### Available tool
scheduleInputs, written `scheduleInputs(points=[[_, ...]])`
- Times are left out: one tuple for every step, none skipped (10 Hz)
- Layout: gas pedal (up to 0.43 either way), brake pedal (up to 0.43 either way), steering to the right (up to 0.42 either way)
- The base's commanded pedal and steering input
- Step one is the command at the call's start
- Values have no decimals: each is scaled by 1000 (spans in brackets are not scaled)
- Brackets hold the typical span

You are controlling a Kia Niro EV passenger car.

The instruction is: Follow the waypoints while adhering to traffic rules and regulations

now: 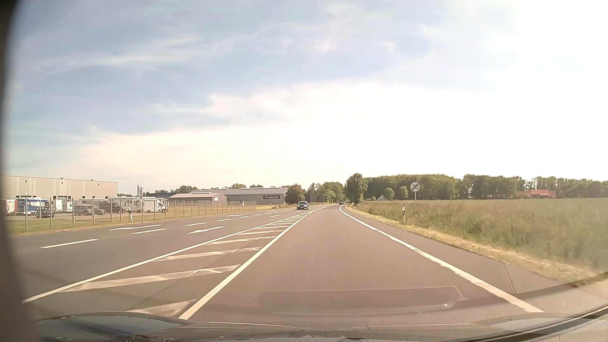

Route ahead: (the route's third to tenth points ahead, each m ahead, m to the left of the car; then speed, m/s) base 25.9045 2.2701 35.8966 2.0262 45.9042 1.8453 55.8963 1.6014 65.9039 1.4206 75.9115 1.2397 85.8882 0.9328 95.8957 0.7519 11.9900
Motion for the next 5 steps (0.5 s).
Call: scheduleInputs(points=[[319,0,0],[319,0,0],[319,0,0],[319,0,0],[319,0,0]])
